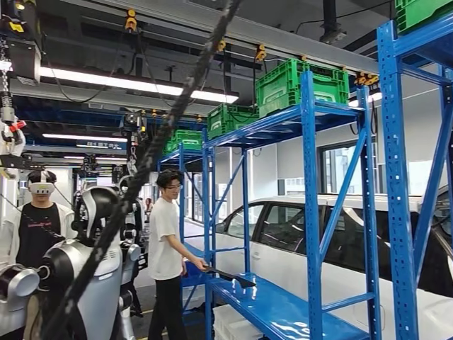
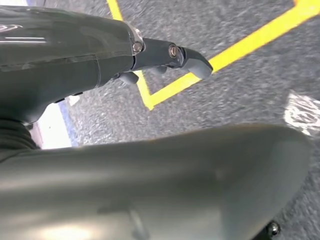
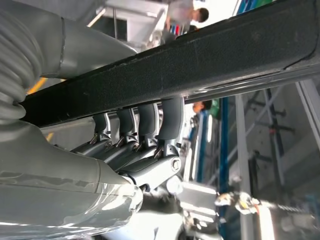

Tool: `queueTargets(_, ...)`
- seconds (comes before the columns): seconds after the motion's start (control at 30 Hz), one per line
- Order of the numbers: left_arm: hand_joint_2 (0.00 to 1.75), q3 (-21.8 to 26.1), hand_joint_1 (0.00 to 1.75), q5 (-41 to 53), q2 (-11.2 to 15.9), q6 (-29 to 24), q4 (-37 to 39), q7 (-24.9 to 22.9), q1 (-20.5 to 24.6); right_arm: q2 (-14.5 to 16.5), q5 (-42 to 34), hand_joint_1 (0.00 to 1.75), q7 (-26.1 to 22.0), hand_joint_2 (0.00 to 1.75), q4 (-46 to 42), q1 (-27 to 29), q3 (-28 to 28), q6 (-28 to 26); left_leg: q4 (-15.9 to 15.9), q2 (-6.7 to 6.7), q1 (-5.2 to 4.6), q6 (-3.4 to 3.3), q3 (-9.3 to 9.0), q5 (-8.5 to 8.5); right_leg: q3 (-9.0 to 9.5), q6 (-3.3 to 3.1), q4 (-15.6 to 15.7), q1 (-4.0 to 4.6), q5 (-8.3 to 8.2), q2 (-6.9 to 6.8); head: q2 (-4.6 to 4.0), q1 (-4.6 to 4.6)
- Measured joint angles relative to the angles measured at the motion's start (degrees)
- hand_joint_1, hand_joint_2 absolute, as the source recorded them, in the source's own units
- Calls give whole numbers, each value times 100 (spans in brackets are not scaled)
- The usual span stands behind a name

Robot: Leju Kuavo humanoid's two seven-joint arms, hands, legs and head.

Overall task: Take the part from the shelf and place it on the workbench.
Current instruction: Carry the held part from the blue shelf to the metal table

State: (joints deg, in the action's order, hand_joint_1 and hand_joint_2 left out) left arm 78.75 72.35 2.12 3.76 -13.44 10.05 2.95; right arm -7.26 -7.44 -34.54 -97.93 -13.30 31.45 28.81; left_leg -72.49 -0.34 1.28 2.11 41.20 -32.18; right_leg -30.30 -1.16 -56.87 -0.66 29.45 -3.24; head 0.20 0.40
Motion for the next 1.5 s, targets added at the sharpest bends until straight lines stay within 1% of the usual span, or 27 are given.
queueTargets(0.07, 175, -1, 0, 9, 8, 0, 0, 1, -1, 49, 8, 175, -8, 175, 111, -60, 4, 0, 764, 182, 4, 13, -425, 343, 17, 44, -11, 3, 28, -129, 0, -1)
queueTargets(0.13, 175, -3, 0, 15, 14, -1, 0, 2, 25, 84, 11, 175, -16, 175, 209, -140, 8, 1, 1324, 363, -30, -54, -707, 510, 27, 106, -37, 33, 60, -239, 0, -1)
queueTargets(0.17, 175, -4, 0, 17, 15, -1, 0, 6, 33, 96, 13, 175, -20, 175, 261, -179, 13, 3, 1399, 387, -55, -101, -732, 504, 32, 136, -42, 48, 67, -293, 0, -1)
queueTargets(0.23, 175, -4, 0, 22, 17, 0, 0, 26, 21, 125, 19, 175, -21, 175, 386, -254, 24, 5, 1406, 280, -69, -200, -704, 517, 48, 194, -38, 44, 82, -375, 0, -2)
queueTargets(0.27, 175, -5, 0, 26, 20, 1, 0, 42, 10, 140, 22, 175, -21, 175, 456, -296, 28, 5, 1413, 228, -65, -242, -698, 528, 45, 223, -70, 30, 129, -310, 0, -3)
queueTargets(0.33, 175, -9, 0, 35, 25, 3, 0, 79, 20, 164, 26, 175, -15, 175, 606, -382, 28, 2, 1431, 127, -46, -317, -691, 557, -97, 260, -432, 1, 395, -11, 0, -3)
queueTargets(0.37, 175, -13, 0, 43, 26, 10, 0, 95, 36, 169, 30, 175, 0, 175, 695, -422, 27, -1, 1431, 69, -50, -342, -682, 566, -257, 262, -803, -5, 591, 157, 0, -3)
queueTargets(0.43, 175, -20, 0, 72, 26, 36, 0, 120, 65, 186, 55, 175, 60, 175, 895, -493, 27, -17, 1430, -71, -69, -372, -671, 578, -619, 251, -1576, -3, 878, 285, 0, -3)
queueTargets(0.47, 175, -26, 0, 87, 25, 49, 0, 129, 69, 204, 74, 175, 98, 175, 1002, -534, 28, -32, 1428, -147, -79, -379, -670, 583, -710, 239, -1742, 1, 871, 301, 0, -3)
queueTargets(0.5, 175, -36, 0, 101, 25, 58, 0, 138, 68, 230, 96, 175, 132, 175, 1101, -584, 31, -48, 1426, -224, -87, -382, -672, 586, -693, 223, -1670, 5, 747, 315, 0, -3)
queueTargets(0.53, 175, -49, 0, 113, 24, 63, 0, 148, 66, 264, 115, 175, 163, 175, 1200, -650, 33, -62, 1423, -301, -93, -383, -677, 590, -571, 197, -1365, 10, 526, 355, 0, -3)
queueTargets(0.6, 175, -70, 0, 136, 11, 71, 2, 168, 76, 341, 150, 175, 222, 175, 1398, -819, 44, -86, 1409, -447, -91, -365, -665, 602, -258, 127, -583, 9, 98, 640, 0, -3)
queueTargets(0.67, 175, -80, 0, 152, -1, 79, 4, 192, 97, 416, 186, 175, 276, 175, 1591, -973, 56, -111, 1396, -581, -57, -311, -598, 637, -115, 96, -179, 17, -47, 853, 2, -4)
queueTargets(0.73, 175, -84, 0, 156, 2, 81, 4, 213, 88, 498, 218, 175, 316, 175, 1752, -1086, 69, -129, 1403, -712, -28, -236, -528, 683, -106, 90, -111, 22, -37, 761, 4, -8)
queueTargets(0.77, 175, -86, 0, 157, -2, 85, 5, 224, 73, 543, 227, 175, 328, 175, 1822, -1136, 76, -137, 1393, -681, -35, -207, -503, 675, -95, 69, -77, 10, -47, 685, 3, -8)
queueTargets(0.83, 175, -91, 0, 161, -9, 94, 6, 234, 68, 623, 234, 175, 335, 175, 1947, -1215, 85, -160, 1124, -419, -56, -157, -367, 497, -65, 27, -10, -21, -78, 517, 2, -8)
queueTargets(0.9, 175, -100, 0, 163, -16, 98, 7, 245, 95, 657, 241, 175, 336, 175, 2080, -1251, 89, -184, 448, -128, -38, -102, -40, 162, -54, 10, 5, -17, -83, 334, 0, -8)
queueTargets(0.97, 175, -110, 0, 164, -19, 101, 7, 252, 102, 674, 245, 175, 337, 175, 2208, -1255, 91, -200, -80, -45, 5, -45, 213, 7, -53, 18, 3, -16, -72, 152, 0, -8)
queueTargets(1.03, 175, -116, 0, 163, -21, 101, 7, 261, 80, 700, 245, 175, 319, 175, 2284, -1254, 96, -201, 179, 18, 49, 1, 63, 231, -35, 50, -3, -28, -46, 2, 0, -7)
queueTargets(1.1, 175, -118, 0, 154, -28, 97, 7, 282, 77, 727, 245, 175, 278, 175, 2302, -1254, 101, -180, 928, 226, 46, 30, -342, 563, 0, 118, -21, -30, 4, -119, 0, -5)
queueTargets(1.17, 175, -117, 0, 132, -38, 95, 7, 310, 97, 740, 244, 175, 243, 175, 2282, -1244, 111, -148, 1334, 403, 3, -35, -542, 658, 23, 197, -37, -3, 49, -218, 0, -5)
queueTargets(1.23, 175, -117, 0, 101, -42, 97, 7, 324, 86, 747, 242, 175, 231, 175, 2227, -1216, 133, -118, 1361, 355, -28, -148, -524, 627, 50, 259, -28, 8, 71, -323, 0, -6)
queueTargets(1.27, 175, -117, 0, 86, -42, 97, 7, 326, 67, 752, 241, 175, 230, 175, 2189, -1199, 146, -103, 1366, 300, -29, -187, -519, 629, 66, 289, -32, -6, 100, -318, 0, -5)
queueTargets(1.33, 175, -115, 0, 71, -42, 97, 7, 328, 51, 757, 233, 175, 226, 175, 2103, -1161, 166, -77, 1377, 195, -24, -266, -522, 638, -16, 314, -274, -37, 305, -79, 0, -6)
queueTargets(1.4, 175, -113, 0, 43, -42, 98, 7, 332, 73, 745, 216, 175, 226, 175, 2035, -1102, 181, -55, 1378, 66, -34, -322, -523, 643, -344, 292, -991, -35, 686, 220, 0, -8)
queueTargets(1.43, 175, -110, 0, 30, -42, 99, 7, 332, 84, 735, 206, 175, 228, 175, 2012, -1063, 188, -42, 1378, -11, -50, -339, -524, 644, -548, 276, -1398, -24, 836, 275, 0, -8)
queueTargets(1.5, 175, -105, 0, 11, -42, 102, 7, 328, 83, 720, 188, 175, 234, 175, 1980, -996, 208, -19, 1375, -175, -86, -354, -533, 644, -765, 230, -1737, 3, 827, 313, 0, -8)
